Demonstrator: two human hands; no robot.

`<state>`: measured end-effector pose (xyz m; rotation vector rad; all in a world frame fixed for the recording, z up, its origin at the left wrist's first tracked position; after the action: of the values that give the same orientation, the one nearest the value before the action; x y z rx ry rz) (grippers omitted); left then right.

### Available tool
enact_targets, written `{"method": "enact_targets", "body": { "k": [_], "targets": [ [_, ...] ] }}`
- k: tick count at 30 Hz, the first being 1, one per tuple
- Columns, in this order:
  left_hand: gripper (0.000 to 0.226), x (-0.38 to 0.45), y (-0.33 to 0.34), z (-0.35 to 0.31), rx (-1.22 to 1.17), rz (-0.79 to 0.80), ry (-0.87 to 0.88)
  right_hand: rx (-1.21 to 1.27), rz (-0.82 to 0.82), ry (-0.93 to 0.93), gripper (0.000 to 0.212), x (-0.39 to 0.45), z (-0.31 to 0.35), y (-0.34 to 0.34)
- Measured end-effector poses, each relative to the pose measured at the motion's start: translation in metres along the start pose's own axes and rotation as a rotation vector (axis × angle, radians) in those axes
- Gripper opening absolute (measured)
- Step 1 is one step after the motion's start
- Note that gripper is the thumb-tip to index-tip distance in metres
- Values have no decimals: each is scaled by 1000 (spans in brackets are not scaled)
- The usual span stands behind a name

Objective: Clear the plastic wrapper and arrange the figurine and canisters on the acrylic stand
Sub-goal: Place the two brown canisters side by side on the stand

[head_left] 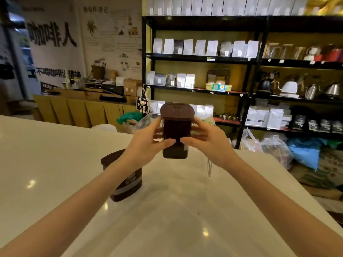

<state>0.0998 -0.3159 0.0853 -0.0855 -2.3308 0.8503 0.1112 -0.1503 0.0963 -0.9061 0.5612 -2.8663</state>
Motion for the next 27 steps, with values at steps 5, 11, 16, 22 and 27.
{"method": "enact_targets", "body": {
  "k": [5,11,16,22,27],
  "targets": [
    [61,43,-31,14,60,-19,6,-62,5,-36,60,54,10,2],
    [61,107,-45,51,90,3,20,-15,16,23,60,124,-8,11],
    [60,155,-41,91,99,57,22,24,-73,94,58,171,-51,27],
    [68,190,-18,143,-16,102,-56,32,-127,154,50,207,-101,41],
    [67,198,-4,164,-81,145,-84,-34,-120,166,55,217,-123,44]
  ]
}}
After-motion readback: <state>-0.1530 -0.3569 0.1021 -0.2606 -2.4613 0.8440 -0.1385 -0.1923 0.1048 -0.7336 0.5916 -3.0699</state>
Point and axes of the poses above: each hand's wrist, its own x-axis towards the middle knuckle, its own y-axis out of the palm, z = x × y, the point moved 4 cm from there along x, towards the middle knuckle, and after that the axes turned 9 degrees about x, right-handed, at the moved point
